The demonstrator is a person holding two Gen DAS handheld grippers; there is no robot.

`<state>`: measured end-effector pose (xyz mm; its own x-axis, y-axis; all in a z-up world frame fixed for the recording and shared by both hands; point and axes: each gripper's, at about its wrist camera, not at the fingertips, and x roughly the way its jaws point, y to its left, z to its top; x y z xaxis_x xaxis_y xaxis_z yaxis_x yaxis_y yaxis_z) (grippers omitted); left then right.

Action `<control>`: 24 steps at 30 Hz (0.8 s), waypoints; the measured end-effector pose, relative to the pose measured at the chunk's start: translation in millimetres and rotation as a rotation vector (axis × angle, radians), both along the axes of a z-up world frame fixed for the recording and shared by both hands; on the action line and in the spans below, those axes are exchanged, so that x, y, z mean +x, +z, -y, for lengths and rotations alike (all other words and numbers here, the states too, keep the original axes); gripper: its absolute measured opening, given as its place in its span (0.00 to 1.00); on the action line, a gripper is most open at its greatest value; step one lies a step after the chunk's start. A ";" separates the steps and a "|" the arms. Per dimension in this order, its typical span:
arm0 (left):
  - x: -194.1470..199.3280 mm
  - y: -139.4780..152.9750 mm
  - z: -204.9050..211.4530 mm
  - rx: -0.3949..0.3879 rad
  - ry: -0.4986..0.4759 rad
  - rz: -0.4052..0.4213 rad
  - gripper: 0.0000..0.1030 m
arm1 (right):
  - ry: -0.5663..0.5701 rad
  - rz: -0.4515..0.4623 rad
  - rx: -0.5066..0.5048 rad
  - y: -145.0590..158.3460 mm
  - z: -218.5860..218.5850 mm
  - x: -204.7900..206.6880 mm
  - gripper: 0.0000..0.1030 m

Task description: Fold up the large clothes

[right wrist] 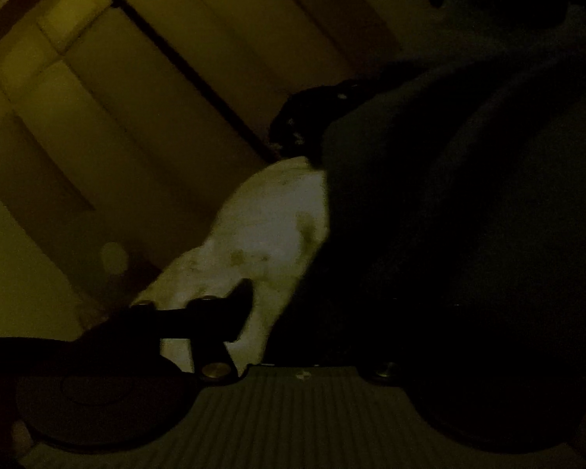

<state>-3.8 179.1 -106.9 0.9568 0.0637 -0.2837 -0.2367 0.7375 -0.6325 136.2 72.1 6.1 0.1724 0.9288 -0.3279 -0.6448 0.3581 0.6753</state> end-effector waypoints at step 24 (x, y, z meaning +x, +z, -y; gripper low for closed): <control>-63.1 62.3 -14.0 0.175 0.101 0.034 1.00 | -0.264 0.427 -0.111 16.6 119.7 -61.4 0.81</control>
<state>-66.9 193.1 -44.6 0.9517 0.2056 -0.2280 -0.2962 0.8102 -0.5058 74.7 -47.5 22.7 0.5367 0.7990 -0.2713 -0.7326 0.6008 0.3199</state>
